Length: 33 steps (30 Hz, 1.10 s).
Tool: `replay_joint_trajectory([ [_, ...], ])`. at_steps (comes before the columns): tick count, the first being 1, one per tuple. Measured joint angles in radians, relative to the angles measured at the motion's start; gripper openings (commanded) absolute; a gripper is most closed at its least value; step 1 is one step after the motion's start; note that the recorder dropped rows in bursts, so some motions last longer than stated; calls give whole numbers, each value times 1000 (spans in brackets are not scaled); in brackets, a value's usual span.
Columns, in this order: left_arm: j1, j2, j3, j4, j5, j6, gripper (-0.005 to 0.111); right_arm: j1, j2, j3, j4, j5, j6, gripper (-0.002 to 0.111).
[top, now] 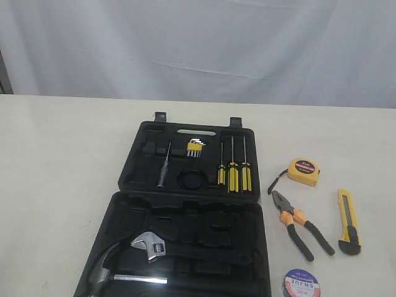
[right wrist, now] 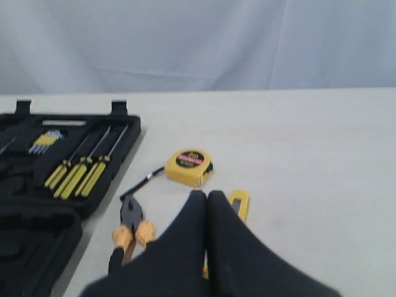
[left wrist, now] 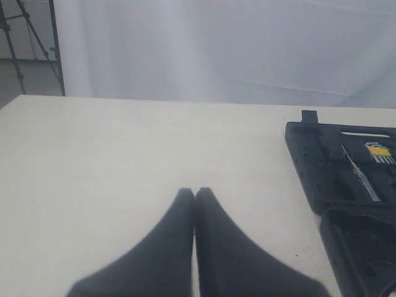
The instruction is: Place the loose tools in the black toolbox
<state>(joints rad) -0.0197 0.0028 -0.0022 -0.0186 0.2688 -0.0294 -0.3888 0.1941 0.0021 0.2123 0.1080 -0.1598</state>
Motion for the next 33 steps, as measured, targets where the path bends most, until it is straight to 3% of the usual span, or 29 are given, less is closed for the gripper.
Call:
replay_joint_trajectory([
  [9, 0, 0, 0, 0, 0, 0, 0, 0, 0, 0, 17, -138, 18, 0],
  [15, 0, 0, 0, 0, 0, 0, 0, 0, 0, 0, 41, -229, 207, 0],
  [25, 0, 0, 0, 0, 0, 0, 0, 0, 0, 0, 56, -229, 609, 0],
  [30, 0, 0, 0, 0, 0, 0, 0, 16, 0, 0, 56, -196, 653, -1],
  [33, 0, 0, 0, 0, 0, 0, 0, 55, 0, -11, 56, -74, 593, -1],
])
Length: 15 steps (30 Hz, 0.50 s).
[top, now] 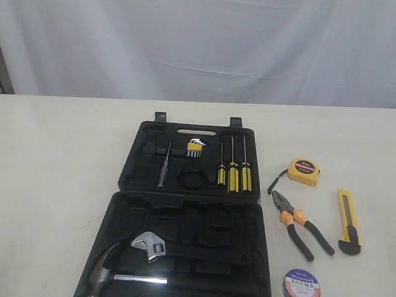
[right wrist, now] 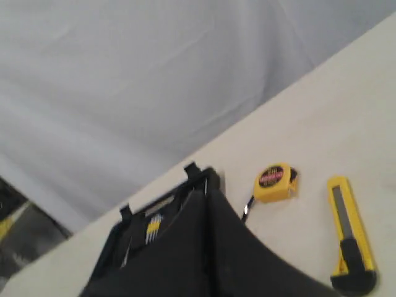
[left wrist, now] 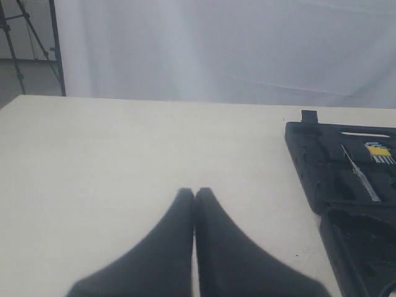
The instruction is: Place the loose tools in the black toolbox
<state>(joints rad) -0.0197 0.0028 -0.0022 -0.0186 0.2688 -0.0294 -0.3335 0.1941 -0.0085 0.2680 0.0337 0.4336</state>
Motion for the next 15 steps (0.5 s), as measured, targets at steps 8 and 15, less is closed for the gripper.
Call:
replay_joint_trajectory([
  [8, 0, 0, 0, 0, 0, 0, 0, 167, 100, -308, 0, 394, -220, -1],
  [15, 0, 0, 0, 0, 0, 0, 0, 223, 397, -631, -61, 834, -292, -1],
])
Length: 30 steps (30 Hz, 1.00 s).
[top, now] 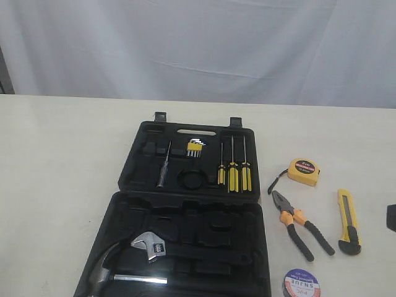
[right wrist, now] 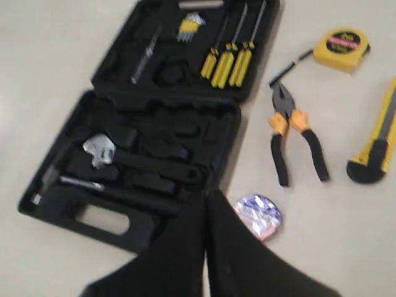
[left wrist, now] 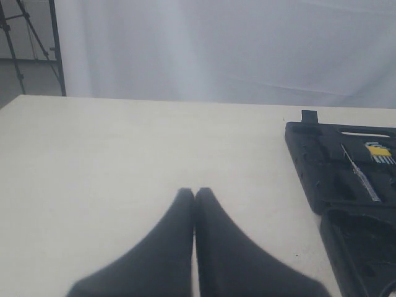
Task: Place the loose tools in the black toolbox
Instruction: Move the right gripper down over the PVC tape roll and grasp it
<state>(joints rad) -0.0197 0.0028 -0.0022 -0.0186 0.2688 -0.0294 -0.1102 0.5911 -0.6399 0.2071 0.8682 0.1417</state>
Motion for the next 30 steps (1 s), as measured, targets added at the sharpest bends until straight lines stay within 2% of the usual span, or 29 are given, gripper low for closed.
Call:
replay_joint_trajectory([
  [4, 0, 0, 0, 0, 0, 0, 0, 4, 174, -114, -71, 178, -16, -1],
  [9, 0, 0, 0, 0, 0, 0, 0, 4, 307, -141, -100, 237, -40, -1],
  [16, 0, 0, 0, 0, 0, 0, 0, 16, 501, -141, -110, 185, -45, -1],
  [24, 0, 0, 0, 0, 0, 0, 0, 173, 705, -50, -184, 37, 18, -1],
  [30, 0, 0, 0, 0, 0, 0, 0, 193, 782, -46, -197, -50, 46, 0],
])
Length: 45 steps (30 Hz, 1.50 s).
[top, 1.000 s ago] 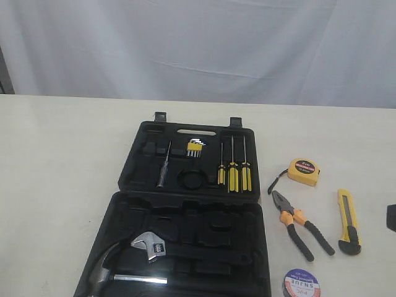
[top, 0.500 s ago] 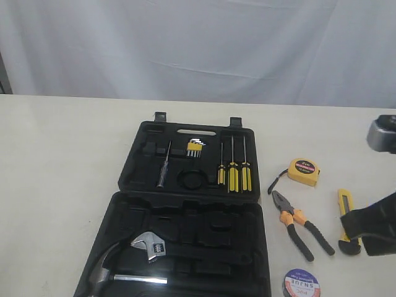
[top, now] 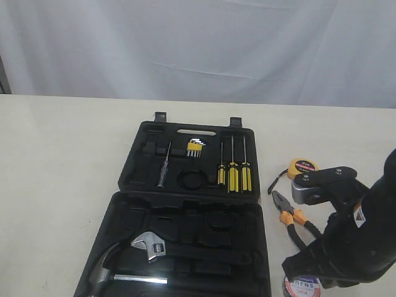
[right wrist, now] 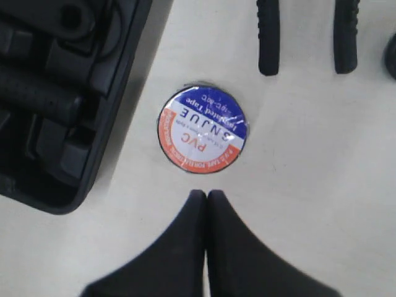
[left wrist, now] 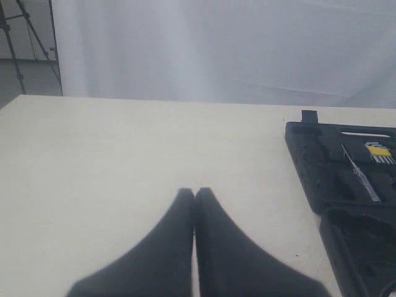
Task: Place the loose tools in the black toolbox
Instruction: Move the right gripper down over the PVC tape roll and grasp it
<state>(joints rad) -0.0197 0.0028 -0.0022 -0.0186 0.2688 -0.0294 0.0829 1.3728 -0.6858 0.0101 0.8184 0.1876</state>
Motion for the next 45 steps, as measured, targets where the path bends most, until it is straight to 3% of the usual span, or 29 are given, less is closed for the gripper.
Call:
replay_joint_trajectory([
  [3, 0, 0, 0, 0, 0, 0, 0, 0, 6, 0, -10, -17, 2, 0],
  [5, 0, 0, 0, 0, 0, 0, 0, 0, 6, 0, -10, -23, 2, 6],
  [11, 0, 0, 0, 0, 0, 0, 0, 0, 6, 0, -10, -25, 2, 60],
  [13, 0, 0, 0, 0, 0, 0, 0, 0, 6, 0, -10, -25, 2, 68],
  [39, 0, 0, 0, 0, 0, 0, 0, 0, 6, 0, -10, -93, 61, 67],
  [45, 0, 0, 0, 0, 0, 0, 0, 0, 6, 34, -10, -126, 70, 79],
])
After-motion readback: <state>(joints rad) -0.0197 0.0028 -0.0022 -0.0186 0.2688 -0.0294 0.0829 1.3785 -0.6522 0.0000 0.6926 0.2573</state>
